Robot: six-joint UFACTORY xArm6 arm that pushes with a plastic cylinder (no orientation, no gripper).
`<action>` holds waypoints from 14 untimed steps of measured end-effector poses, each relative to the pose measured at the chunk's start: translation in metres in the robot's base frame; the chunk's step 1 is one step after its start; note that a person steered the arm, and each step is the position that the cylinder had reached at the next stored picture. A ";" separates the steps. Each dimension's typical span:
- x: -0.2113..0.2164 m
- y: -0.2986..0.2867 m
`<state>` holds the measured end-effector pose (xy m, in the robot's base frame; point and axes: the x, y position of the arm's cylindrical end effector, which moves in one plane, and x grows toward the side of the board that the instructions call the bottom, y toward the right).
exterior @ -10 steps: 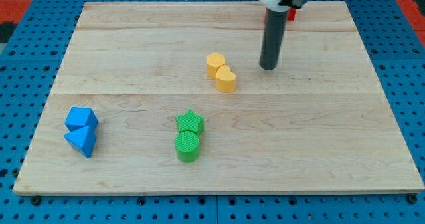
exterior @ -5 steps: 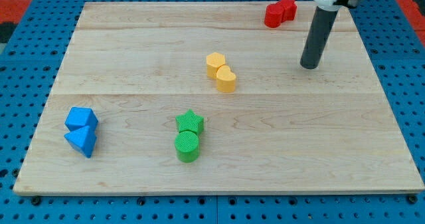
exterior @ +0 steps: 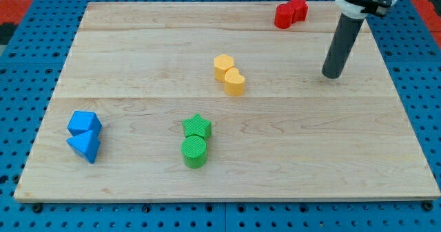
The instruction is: Separate the green star and the green circle
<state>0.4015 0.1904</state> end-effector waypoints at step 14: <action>0.112 -0.185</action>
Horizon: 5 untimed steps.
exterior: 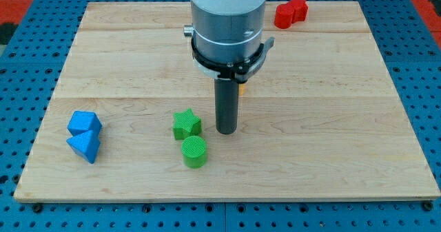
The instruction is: Separate the green star and the green circle
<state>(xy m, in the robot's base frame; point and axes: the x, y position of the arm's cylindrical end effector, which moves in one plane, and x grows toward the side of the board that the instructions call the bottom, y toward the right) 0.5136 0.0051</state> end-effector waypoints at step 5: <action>0.002 -0.025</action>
